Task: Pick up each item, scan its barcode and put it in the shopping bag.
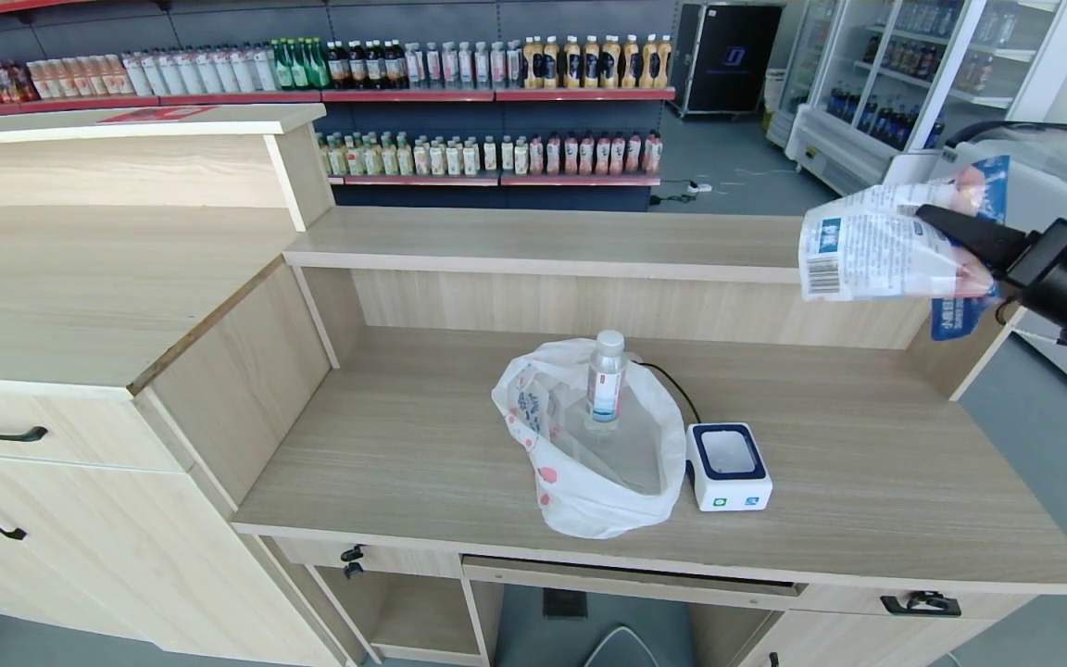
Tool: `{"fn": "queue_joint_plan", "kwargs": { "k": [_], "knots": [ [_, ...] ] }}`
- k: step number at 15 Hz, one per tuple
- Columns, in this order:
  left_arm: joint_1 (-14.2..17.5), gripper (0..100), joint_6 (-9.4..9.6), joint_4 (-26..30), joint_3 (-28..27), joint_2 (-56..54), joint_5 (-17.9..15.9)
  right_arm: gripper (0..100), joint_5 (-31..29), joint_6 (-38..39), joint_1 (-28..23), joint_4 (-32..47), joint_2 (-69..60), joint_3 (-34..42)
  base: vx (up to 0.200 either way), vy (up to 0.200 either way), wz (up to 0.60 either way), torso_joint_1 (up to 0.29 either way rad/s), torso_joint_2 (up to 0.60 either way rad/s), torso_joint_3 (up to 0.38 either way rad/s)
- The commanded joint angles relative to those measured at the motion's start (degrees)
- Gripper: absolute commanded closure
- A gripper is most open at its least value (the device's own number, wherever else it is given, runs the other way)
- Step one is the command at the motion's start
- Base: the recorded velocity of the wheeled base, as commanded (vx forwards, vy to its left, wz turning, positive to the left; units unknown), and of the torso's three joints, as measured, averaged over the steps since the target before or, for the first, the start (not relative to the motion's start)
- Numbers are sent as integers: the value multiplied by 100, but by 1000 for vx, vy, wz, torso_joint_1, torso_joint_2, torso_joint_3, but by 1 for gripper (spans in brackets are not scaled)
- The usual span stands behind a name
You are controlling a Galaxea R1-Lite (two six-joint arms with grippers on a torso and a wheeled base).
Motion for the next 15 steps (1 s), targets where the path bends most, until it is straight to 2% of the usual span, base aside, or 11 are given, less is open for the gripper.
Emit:
{"fn": "queue_joint_plan", "kwargs": {
  "k": [1,4,6,8,10,15],
  "knots": [
    [-1,0,-1,-5,0,-2,1,100,508,598,336,-482,-605,130,0,0,0,0,0,0],
    [-1,0,-1,-5,0,-2,1,100,746,1521,802,-983,-631,-63,0,0,0,0,0,0],
    [-1,0,-1,4,0,-2,-7,100,992,1793,978,-983,-737,-107,0,0,0,0,0,0],
    [-1,0,-1,4,0,-2,1,100,992,1855,1066,-983,-781,-99,0,0,0,0,0,0],
    [-1,0,-1,4,0,-2,1,100,992,2400,1163,-896,-1097,-46,0,0,0,0,0,0],
    [-1,0,-1,-5,0,-2,1,100,992,2848,1954,-860,-1871,262,0,0,0,0,0,0]
  ]
}}
